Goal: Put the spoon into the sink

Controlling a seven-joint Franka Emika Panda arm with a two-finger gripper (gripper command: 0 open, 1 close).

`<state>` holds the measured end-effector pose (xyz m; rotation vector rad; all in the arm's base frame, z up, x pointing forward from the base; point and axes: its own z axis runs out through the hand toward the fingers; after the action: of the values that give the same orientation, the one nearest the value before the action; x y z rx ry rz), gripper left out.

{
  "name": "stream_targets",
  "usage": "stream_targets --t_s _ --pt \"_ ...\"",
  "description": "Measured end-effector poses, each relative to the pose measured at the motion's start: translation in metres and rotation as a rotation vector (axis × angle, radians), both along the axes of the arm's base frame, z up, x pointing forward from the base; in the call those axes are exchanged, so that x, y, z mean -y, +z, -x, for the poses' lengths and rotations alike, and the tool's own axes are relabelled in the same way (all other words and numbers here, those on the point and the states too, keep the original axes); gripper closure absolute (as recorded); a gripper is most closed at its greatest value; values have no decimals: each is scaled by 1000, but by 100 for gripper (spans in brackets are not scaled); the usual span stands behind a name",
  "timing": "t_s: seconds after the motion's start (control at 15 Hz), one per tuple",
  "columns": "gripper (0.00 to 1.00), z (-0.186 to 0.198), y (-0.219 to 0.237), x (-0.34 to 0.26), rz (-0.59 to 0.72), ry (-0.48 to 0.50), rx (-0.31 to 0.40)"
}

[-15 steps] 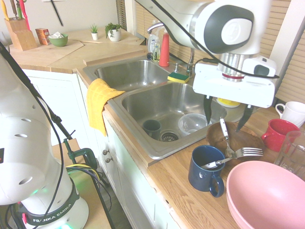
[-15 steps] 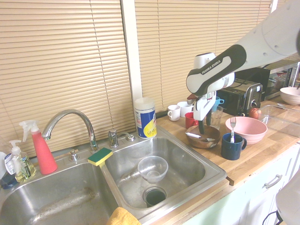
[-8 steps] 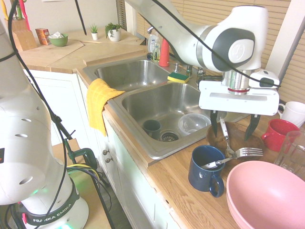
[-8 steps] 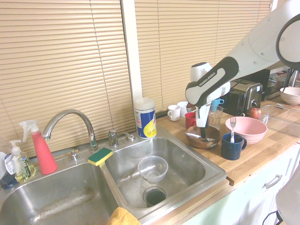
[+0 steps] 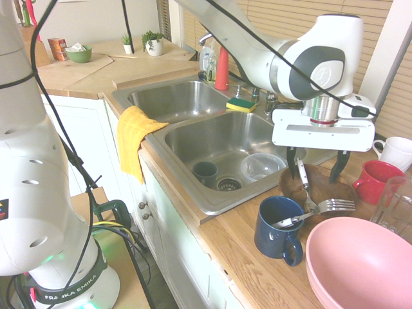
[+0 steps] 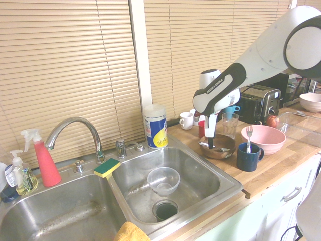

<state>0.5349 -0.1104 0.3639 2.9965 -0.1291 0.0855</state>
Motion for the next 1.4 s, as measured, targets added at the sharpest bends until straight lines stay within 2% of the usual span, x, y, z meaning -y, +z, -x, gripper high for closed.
stream_targets --t_s 0.07,0.13,0.53,1.0,1.4 --pt "0 -2 -4 1 0 3 -2" --pt "100 -4 -6 2 0 7 -4" --pt "100 -9 -17 8 3 55 1" --pt "100 -14 -20 -4 -41 69 29" --pt "100 -16 -28 -8 -47 73 22"
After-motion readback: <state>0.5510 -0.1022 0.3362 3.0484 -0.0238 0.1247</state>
